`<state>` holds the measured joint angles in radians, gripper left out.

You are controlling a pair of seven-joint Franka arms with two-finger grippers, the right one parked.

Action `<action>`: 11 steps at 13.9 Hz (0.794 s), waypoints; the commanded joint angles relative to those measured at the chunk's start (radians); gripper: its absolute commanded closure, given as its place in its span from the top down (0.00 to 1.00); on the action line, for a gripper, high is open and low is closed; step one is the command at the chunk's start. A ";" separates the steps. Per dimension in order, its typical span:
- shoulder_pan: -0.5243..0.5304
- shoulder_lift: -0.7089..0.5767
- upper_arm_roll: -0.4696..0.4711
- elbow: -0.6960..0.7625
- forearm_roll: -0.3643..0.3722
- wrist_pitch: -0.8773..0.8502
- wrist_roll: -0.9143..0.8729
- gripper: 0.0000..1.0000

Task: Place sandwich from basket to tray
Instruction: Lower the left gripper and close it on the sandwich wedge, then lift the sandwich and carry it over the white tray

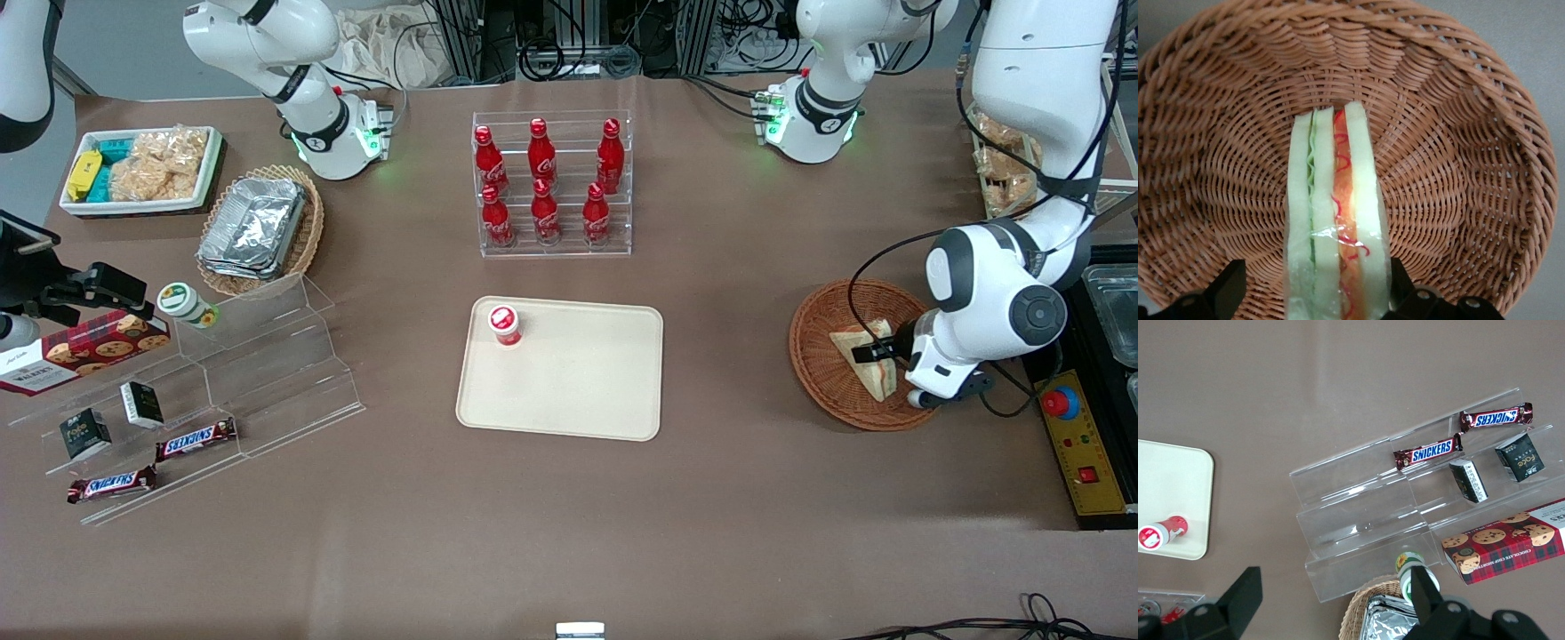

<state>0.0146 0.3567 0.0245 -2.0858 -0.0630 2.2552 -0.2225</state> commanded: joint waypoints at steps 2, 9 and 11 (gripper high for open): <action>-0.028 -0.012 -0.018 -0.003 -0.012 0.009 -0.110 0.43; -0.126 -0.111 -0.034 0.153 0.011 -0.254 -0.153 0.28; -0.197 -0.127 -0.034 0.229 0.012 -0.362 -0.158 0.29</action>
<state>-0.1151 0.2590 -0.0148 -1.9190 -0.0623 1.9879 -0.3603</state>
